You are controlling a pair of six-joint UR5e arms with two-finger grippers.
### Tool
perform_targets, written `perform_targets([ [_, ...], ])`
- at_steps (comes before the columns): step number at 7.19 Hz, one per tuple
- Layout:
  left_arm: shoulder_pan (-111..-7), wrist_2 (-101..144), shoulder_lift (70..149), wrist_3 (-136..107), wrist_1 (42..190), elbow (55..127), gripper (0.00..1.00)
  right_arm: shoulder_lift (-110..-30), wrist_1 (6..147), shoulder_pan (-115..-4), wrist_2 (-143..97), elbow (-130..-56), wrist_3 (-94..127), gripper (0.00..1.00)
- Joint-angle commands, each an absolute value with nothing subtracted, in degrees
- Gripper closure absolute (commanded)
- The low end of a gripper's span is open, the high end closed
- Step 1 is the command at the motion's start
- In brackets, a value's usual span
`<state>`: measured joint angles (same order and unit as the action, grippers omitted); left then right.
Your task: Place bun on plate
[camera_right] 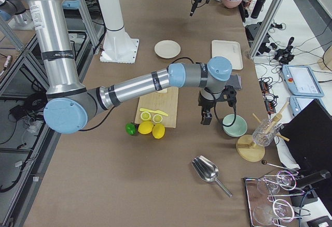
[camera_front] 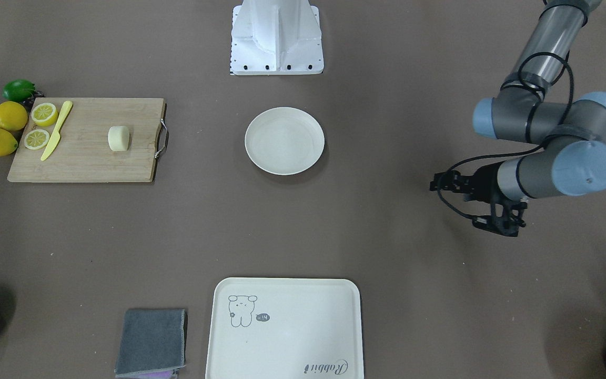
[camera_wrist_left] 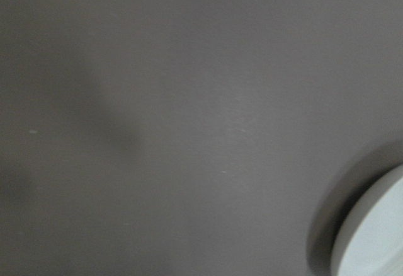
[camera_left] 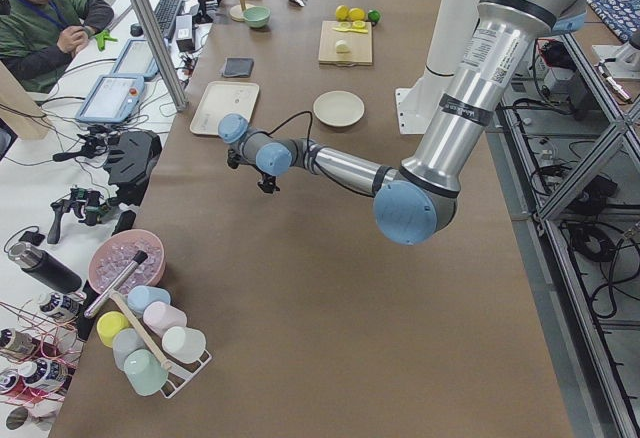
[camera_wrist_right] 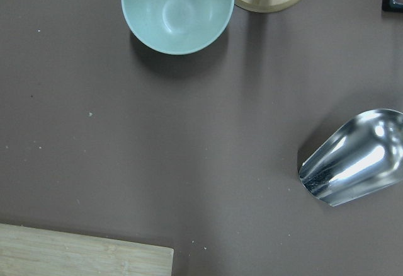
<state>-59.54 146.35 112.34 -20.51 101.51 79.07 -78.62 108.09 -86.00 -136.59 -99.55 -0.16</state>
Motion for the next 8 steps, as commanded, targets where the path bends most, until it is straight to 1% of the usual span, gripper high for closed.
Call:
perform_targets([
  [1,-65.6,143.5,105.9,-4.0,101.0,78.8,0.04,-77.4,108.2,-83.8,-136.9,-99.7,1.7,0.0],
  [2,-68.6,143.5,104.4,0.9,99.6,79.0,0.04,-77.8,108.2,-82.5,-137.5,-99.5,2.0,0.0],
  [3,-71.3,143.4,102.1,10.4,98.4,78.8,0.04,-77.4,108.1,-78.5,-137.9,-98.9,6.2,0.0],
  [7,-82.9,138.6,102.7,33.4,79.2,79.8,0.04,-78.0,107.9,-69.2,-138.4,-100.2,14.2,0.0],
  [8,-84.3,138.2,102.7,34.4,78.8,79.9,0.04,-78.1,108.2,-65.7,-138.5,-99.8,14.6,0.0],
])
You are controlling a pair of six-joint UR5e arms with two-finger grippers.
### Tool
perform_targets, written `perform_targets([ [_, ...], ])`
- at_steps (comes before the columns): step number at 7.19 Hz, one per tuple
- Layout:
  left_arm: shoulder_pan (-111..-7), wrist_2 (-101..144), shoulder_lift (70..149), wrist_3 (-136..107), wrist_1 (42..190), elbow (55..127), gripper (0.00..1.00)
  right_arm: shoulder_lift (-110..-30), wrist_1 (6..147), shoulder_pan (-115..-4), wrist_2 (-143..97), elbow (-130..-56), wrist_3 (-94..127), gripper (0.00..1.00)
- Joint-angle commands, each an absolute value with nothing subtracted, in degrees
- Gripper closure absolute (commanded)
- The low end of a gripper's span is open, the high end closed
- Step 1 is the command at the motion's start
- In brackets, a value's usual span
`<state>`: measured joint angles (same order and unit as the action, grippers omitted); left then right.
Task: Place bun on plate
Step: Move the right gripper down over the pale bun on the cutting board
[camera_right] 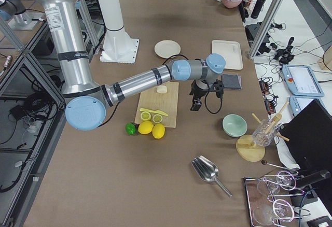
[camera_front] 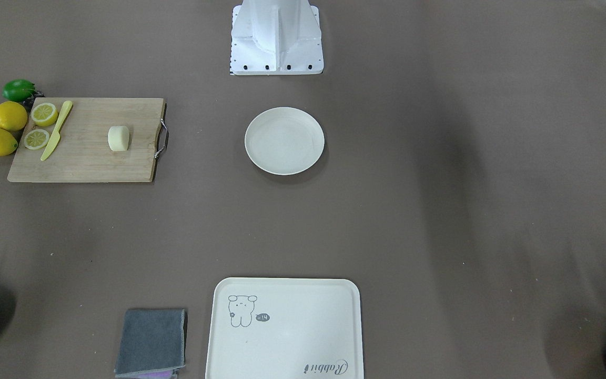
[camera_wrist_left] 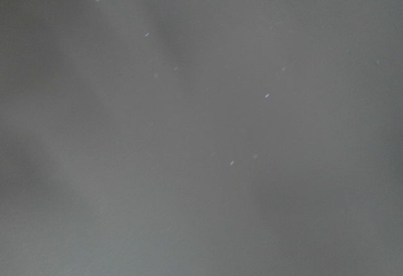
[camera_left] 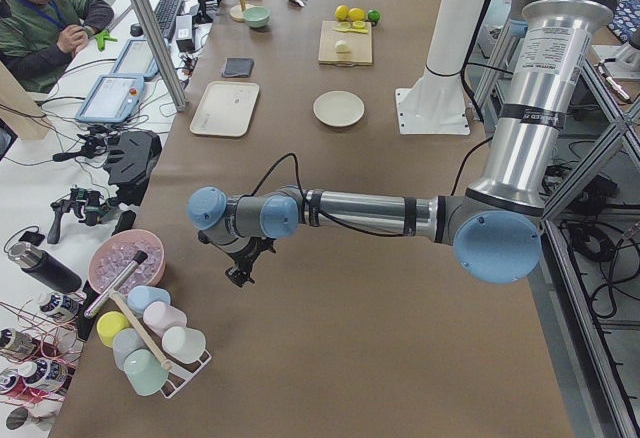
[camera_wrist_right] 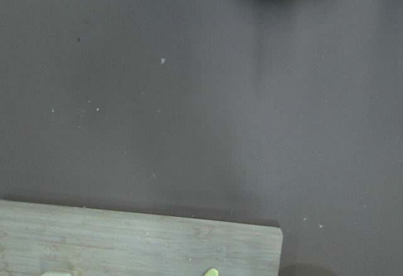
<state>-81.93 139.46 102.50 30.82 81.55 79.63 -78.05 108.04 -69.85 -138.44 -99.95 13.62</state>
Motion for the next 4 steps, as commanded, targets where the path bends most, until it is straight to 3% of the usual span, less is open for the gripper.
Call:
perform_targets([
  [1,-84.7,138.3,102.7,34.5,78.7,80.1,0.04,-78.3,108.0,-61.4,-138.5,-99.8,17.5,0.0],
  [4,-85.2,138.3,102.7,34.5,78.4,81.0,0.03,-77.5,107.8,-49.9,-139.1,-99.6,22.1,0.0],
])
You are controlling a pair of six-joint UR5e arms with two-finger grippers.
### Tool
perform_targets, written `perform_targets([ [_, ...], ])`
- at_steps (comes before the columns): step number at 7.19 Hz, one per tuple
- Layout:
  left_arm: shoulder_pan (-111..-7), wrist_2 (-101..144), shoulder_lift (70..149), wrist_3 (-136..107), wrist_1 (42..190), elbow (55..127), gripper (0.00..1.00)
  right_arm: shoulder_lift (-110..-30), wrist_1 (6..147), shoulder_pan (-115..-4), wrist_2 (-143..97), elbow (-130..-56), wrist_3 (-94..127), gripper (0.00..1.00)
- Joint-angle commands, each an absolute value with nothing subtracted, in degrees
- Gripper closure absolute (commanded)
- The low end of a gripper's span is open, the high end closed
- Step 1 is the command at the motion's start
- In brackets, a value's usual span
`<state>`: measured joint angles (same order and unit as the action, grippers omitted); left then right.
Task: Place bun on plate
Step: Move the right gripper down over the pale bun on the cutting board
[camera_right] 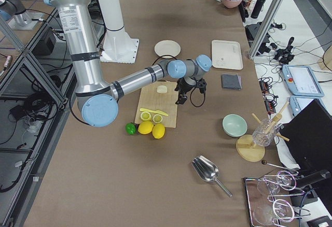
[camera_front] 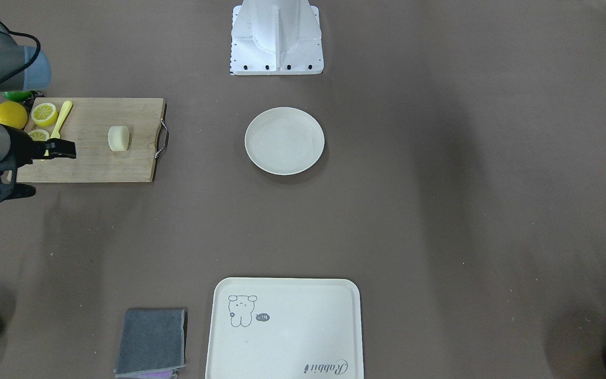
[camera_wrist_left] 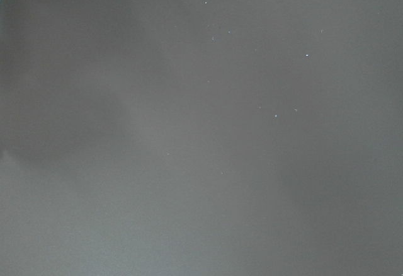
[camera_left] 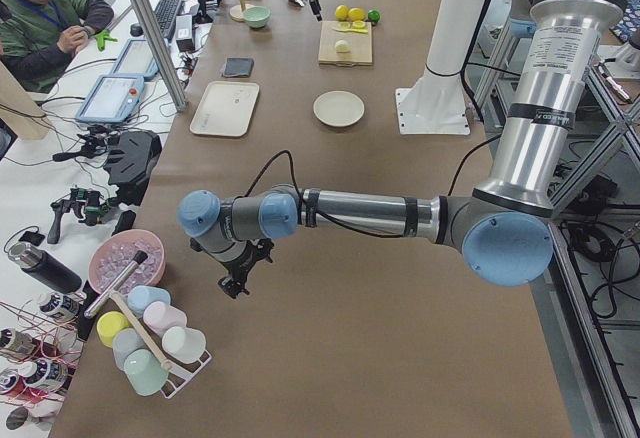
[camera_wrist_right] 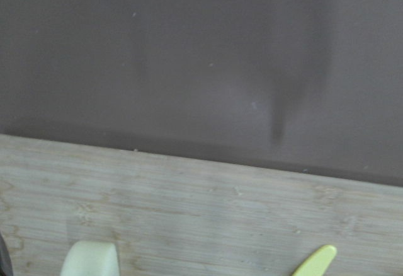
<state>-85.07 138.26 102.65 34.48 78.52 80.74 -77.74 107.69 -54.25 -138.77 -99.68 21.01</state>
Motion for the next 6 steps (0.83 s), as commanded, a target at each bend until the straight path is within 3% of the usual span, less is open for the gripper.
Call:
perform_targets([
  [1,-85.1,138.3,102.6,34.5,78.4,81.0,0.03,-77.5,107.9,-48.5,-141.2,-99.1,24.1,0.0],
  [6,-84.8,138.3,102.0,34.5,78.5,80.7,0.03,-76.6,107.8,-45.6,-145.7,-98.7,29.9,0.0],
])
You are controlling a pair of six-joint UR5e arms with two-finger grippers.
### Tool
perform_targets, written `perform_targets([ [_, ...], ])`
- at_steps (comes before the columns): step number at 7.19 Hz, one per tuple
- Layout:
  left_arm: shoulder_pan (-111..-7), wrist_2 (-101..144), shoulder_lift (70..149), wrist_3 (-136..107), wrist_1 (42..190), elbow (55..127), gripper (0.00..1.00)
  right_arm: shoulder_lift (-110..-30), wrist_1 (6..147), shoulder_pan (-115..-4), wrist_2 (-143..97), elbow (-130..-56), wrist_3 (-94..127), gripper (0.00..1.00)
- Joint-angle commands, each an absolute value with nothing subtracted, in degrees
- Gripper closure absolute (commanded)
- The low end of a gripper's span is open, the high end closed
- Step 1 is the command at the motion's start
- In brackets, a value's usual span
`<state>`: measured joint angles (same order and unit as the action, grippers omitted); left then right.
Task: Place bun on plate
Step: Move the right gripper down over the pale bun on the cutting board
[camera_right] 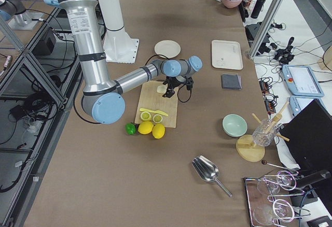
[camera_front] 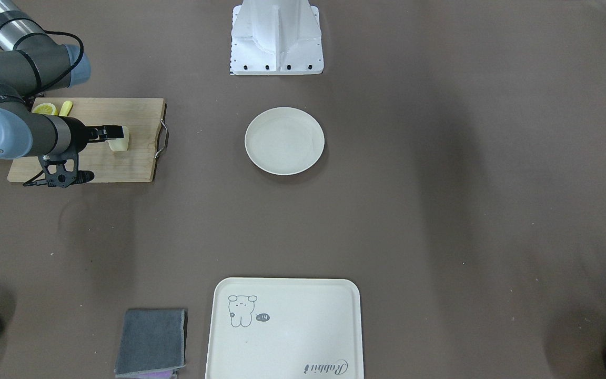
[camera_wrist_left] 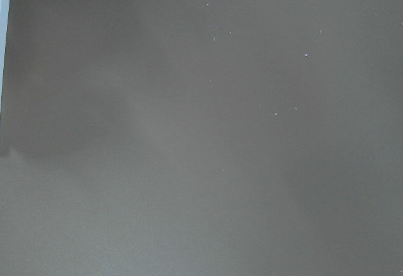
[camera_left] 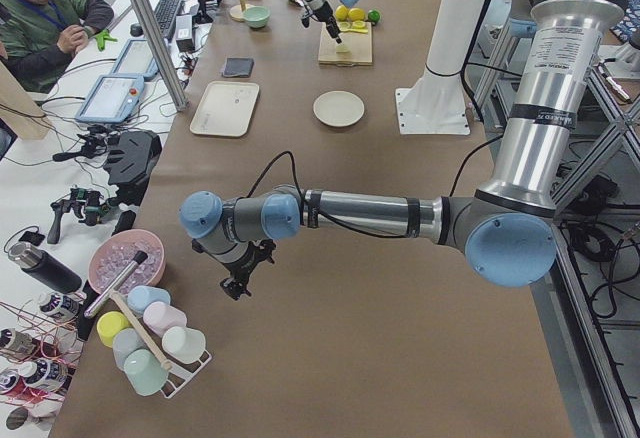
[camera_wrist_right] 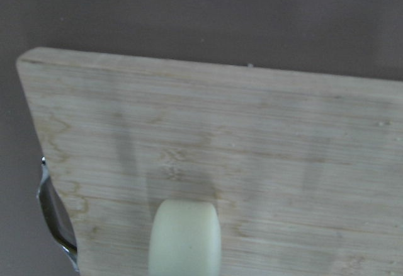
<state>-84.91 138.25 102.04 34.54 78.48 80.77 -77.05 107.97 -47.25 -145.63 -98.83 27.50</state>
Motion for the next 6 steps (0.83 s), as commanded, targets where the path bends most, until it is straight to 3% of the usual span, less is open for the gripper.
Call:
perform_targets([
  [1,-84.9,138.3,102.1,34.5,78.5,80.7,0.03,-76.6,107.7,-45.2,-145.8,-97.8,29.9,0.1],
  [2,-84.9,138.3,102.0,34.5,78.5,80.9,0.03,-76.5,107.6,-45.2,-145.9,-96.8,29.4,0.52],
  [5,-84.9,138.3,102.0,34.5,78.5,80.8,0.03,-75.7,107.7,-45.0,-145.5,-96.1,29.3,0.78],
  [6,-84.9,138.3,102.1,34.5,78.5,80.7,0.03,-75.5,107.7,-45.4,-146.0,-96.6,29.2,0.8],
])
